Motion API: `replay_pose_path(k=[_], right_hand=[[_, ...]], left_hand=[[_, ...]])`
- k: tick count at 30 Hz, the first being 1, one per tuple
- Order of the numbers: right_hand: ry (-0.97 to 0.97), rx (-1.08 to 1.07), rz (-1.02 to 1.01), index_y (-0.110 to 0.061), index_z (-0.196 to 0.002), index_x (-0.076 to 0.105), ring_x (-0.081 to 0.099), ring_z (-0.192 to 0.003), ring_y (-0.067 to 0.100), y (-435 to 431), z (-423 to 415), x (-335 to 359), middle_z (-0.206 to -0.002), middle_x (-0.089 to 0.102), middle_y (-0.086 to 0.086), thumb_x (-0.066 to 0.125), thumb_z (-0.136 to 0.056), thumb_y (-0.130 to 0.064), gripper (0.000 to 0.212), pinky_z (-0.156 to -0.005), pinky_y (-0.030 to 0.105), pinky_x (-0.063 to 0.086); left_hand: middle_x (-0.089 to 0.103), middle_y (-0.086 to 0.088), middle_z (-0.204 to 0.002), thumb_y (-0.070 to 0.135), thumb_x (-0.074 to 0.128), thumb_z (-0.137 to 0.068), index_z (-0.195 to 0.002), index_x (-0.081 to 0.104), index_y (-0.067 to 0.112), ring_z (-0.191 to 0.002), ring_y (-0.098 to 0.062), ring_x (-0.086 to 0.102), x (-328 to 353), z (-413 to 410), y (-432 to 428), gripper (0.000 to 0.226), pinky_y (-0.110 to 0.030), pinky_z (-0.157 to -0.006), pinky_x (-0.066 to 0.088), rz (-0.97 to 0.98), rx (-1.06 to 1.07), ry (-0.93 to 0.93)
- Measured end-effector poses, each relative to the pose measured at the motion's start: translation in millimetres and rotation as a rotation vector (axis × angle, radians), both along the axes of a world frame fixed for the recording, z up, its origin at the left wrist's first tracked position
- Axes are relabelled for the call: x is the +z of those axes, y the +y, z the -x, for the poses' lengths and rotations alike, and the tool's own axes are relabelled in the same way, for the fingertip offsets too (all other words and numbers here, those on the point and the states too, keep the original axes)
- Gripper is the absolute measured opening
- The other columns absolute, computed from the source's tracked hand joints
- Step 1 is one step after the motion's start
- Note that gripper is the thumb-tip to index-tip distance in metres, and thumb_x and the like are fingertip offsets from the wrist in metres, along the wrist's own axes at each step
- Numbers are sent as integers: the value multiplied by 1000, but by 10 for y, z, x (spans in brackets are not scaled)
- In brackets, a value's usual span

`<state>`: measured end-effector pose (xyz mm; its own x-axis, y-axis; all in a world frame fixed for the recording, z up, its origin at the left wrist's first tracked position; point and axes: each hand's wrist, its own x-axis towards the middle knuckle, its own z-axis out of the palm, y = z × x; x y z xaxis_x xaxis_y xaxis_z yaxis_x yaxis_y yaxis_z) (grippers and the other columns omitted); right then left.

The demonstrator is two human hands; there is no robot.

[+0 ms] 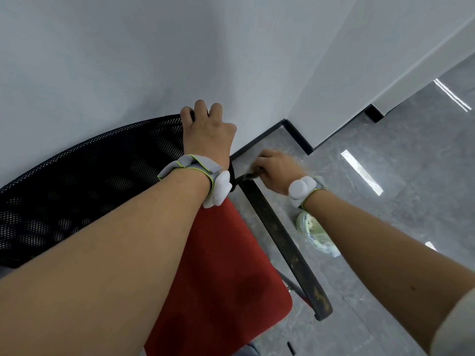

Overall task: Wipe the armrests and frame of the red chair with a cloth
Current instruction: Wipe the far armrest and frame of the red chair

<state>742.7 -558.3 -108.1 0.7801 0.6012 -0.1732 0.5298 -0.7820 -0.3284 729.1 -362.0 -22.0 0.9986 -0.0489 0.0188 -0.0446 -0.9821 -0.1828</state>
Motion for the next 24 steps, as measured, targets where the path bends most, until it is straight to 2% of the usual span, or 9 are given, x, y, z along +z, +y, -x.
replay_pose_path(k=[2, 5, 8, 10, 12, 15, 19, 21, 24], right_hand=[[-16, 50, -81, -17, -109, 73, 60, -101, 28, 221, 78, -43, -117, 68, 6, 62, -85, -6, 28, -83, 33, 49], [5, 141, -99, -13, -106, 74, 61, -92, 29, 284, 249, -164, -111, 71, 8, 63, -84, -3, 26, -85, 27, 41], [21, 115, -96, -19, -101, 76, 53, -83, 25, 67, 380, -171, -98, 67, 4, 61, -84, -10, 24, -74, 32, 48], [46, 180, -57, -21, -99, 76, 52, -83, 22, -146, 484, -101, -96, 64, 1, 62, -83, -14, 22, -68, 27, 45], [90, 262, 2, -20, -94, 76, 51, -83, 19, -306, 534, -15, -95, 61, -1, 61, -83, -16, 18, -67, 27, 49], [109, 315, 117, -16, -86, 73, 52, -81, 19, -293, 363, 93, -91, 61, 0, 58, -84, -16, 16, -67, 35, 55], [55, 111, -37, -15, -102, 74, 57, -99, 25, 54, 136, 80, -107, 68, 5, 56, -84, -4, 28, -82, 33, 51], [102, 128, -41, -16, -107, 73, 57, -105, 26, 193, 215, 13, -118, 67, 5, 56, -84, -4, 31, -90, 34, 49], [110, 145, -18, -20, -104, 74, 53, -98, 24, 139, 431, -81, -122, 63, 0, 58, -85, -9, 26, -87, 36, 48]], left_hand=[[49, -4, -99, 20, 85, -52, -72, 66, 24, -99, -33, 44, 7, 0, 7, 28, -47, -91, 29, 3, 2, 6], [50, -4, -100, 19, 84, -53, -73, 67, 24, -99, -33, 45, 6, -10, -6, 27, -47, -90, 27, 2, -3, -9], [50, -4, -99, 20, 85, -51, -71, 66, 24, -98, -33, 45, 0, -14, 14, 27, -46, -87, 24, -2, -3, -4], [50, -4, -99, 20, 85, -51, -71, 67, 24, -99, -33, 45, 10, -7, -1, 27, -46, -88, 25, 3, -7, 0], [50, -4, -99, 18, 84, -53, -72, 67, 23, -99, -33, 45, 18, -7, -25, 26, -47, -90, 27, 9, -10, -6], [51, -5, -100, 19, 84, -54, -73, 68, 23, -100, -34, 45, 23, -17, -19, 25, -48, -92, 30, 12, -5, -7], [50, -4, -99, 23, 85, -52, -72, 66, 23, -98, -33, 44, 16, -31, 15, 27, -46, -88, 25, -7, -16, -12], [50, -4, -98, 23, 85, -50, -72, 66, 24, -97, -33, 44, 23, -29, 8, 28, -46, -87, 24, -17, -6, -1], [50, -4, -98, 24, 85, -50, -72, 67, 24, -98, -33, 45, 17, -4, -23, 28, -46, -88, 25, -21, -4, 4]])
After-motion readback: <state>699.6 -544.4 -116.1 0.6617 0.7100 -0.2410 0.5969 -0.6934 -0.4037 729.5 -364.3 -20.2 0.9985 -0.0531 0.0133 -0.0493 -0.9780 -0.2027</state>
